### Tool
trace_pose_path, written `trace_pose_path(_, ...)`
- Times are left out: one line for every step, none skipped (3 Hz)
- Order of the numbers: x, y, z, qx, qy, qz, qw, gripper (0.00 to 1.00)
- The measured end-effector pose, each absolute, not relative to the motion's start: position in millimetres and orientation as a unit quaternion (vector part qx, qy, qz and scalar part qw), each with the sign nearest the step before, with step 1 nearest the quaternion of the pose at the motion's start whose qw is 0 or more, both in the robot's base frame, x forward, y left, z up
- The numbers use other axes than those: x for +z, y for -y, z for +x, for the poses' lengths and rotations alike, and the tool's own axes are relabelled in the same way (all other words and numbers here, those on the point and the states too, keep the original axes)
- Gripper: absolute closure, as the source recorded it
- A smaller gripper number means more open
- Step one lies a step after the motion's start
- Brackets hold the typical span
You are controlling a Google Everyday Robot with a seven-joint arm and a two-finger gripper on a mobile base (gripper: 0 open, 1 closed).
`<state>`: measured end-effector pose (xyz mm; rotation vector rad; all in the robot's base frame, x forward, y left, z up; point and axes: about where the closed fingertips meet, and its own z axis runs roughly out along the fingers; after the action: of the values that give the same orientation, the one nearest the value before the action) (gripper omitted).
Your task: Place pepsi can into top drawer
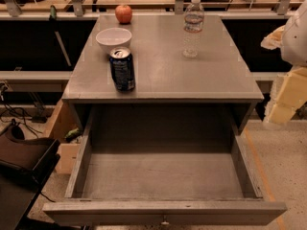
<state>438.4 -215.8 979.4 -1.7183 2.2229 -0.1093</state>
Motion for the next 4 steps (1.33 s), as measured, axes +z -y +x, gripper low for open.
trace_pose_path(979.4,215.8,438.4,-0.038,-0.780,-0.603,0.164,0.00)
trace_pose_path(980.1,214.1,440.1,-0.037,-0.778,-0.603,0.172,0.00)
trace_pose_path(973.1,201.1,458.0,-0.009,-0.765,-0.607,0.215,0.00)
trace_pose_path(965.8,175.8,481.7,0.043,-0.742,-0.607,0.281,0.00)
